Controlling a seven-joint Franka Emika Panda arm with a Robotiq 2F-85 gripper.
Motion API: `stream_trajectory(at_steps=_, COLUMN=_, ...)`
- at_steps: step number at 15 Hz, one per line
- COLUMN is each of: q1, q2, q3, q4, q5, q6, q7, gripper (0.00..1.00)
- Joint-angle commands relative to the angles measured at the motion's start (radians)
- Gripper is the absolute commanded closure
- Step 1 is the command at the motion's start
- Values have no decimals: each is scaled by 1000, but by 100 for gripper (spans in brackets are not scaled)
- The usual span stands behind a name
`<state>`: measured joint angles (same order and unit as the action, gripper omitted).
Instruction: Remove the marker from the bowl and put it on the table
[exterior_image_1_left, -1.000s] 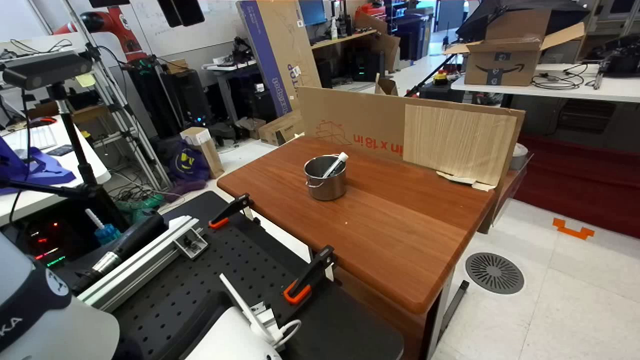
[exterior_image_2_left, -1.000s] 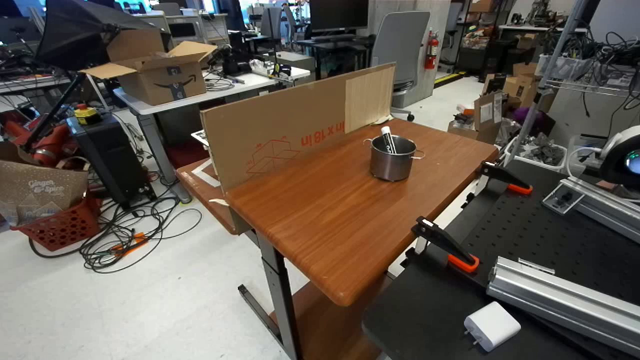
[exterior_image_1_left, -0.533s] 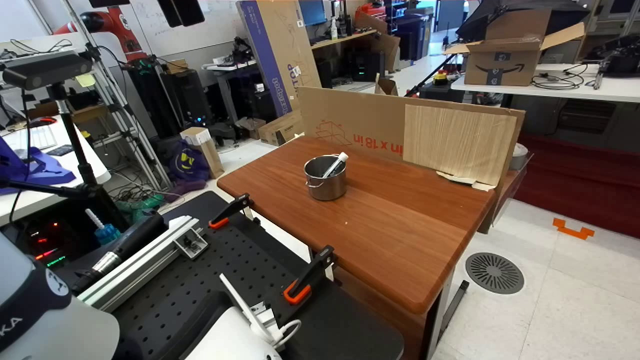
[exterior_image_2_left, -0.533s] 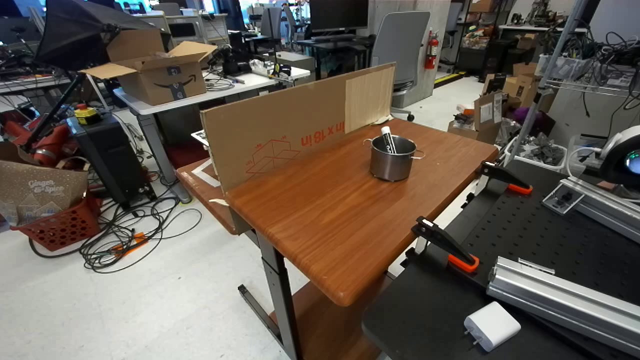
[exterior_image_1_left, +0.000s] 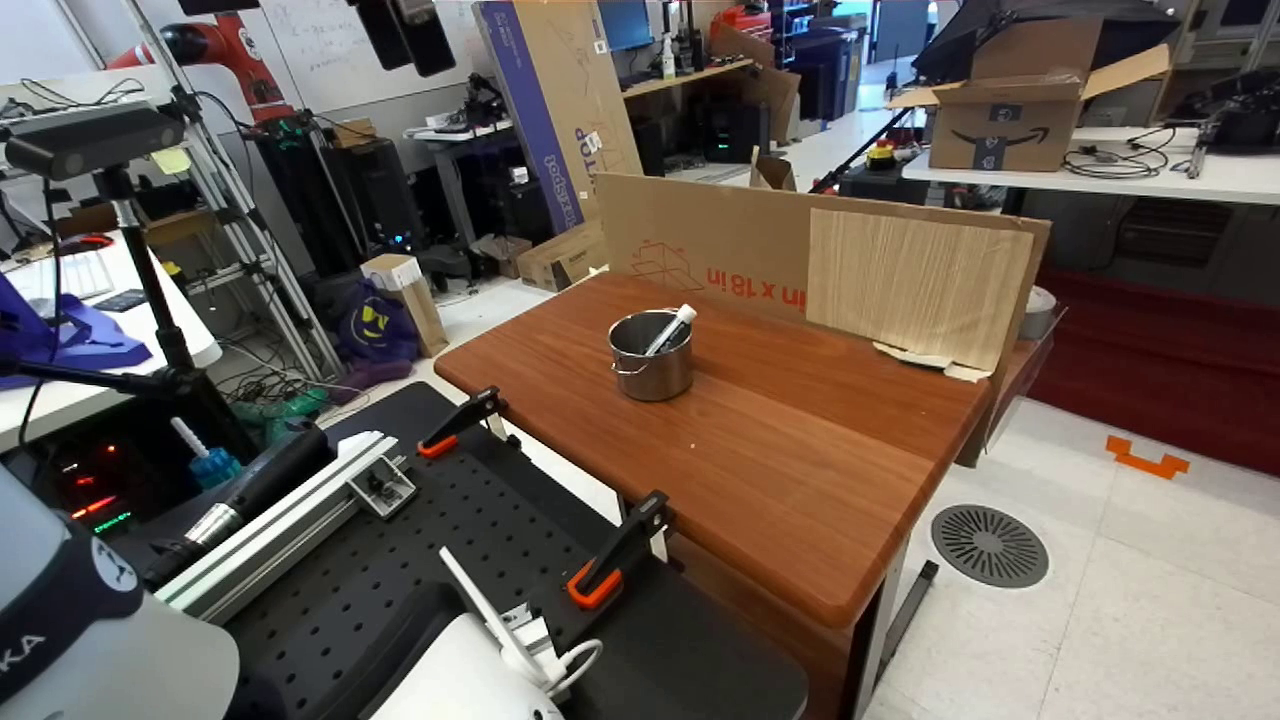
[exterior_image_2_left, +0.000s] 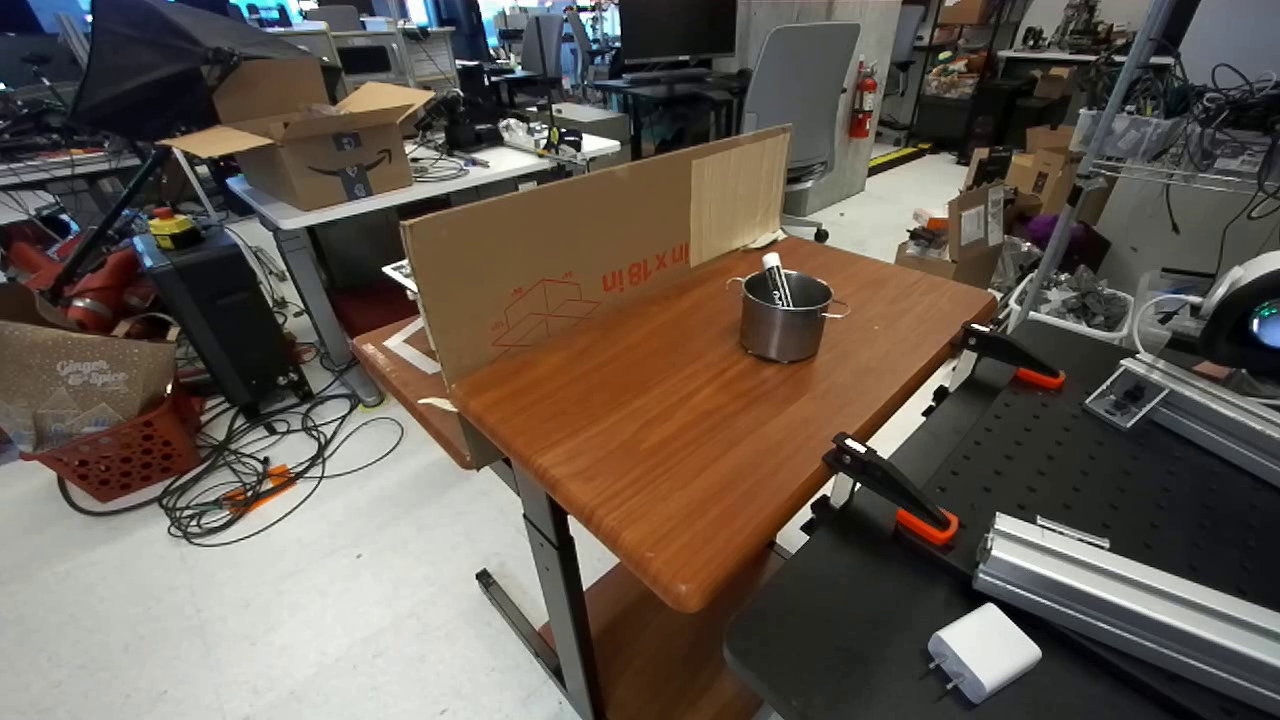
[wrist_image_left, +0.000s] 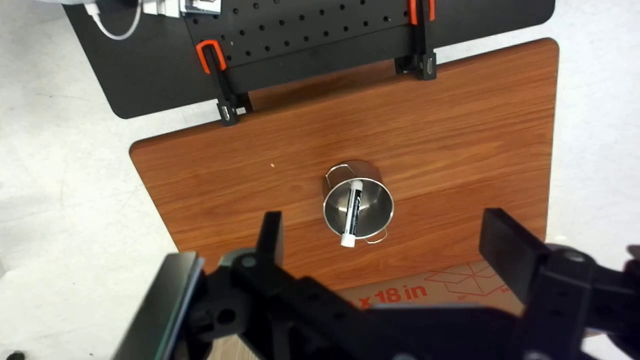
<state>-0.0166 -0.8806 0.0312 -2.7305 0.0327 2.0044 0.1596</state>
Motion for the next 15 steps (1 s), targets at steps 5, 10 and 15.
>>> stream_trajectory(at_steps=5, q1=70, q2=310, q3=4, q4=54, q5=121, q6=272, q7=-18, gripper=0)
stream_trajectory(at_steps=10, q1=75, q2=503, q3=-13, q4=139, q5=162, q6=337, q7=-46, gripper=0)
stream_trajectory(at_steps=15, q1=61, q2=705, q3=-20, q4=279, q5=177, q6=317, q7=-46, gripper=0)
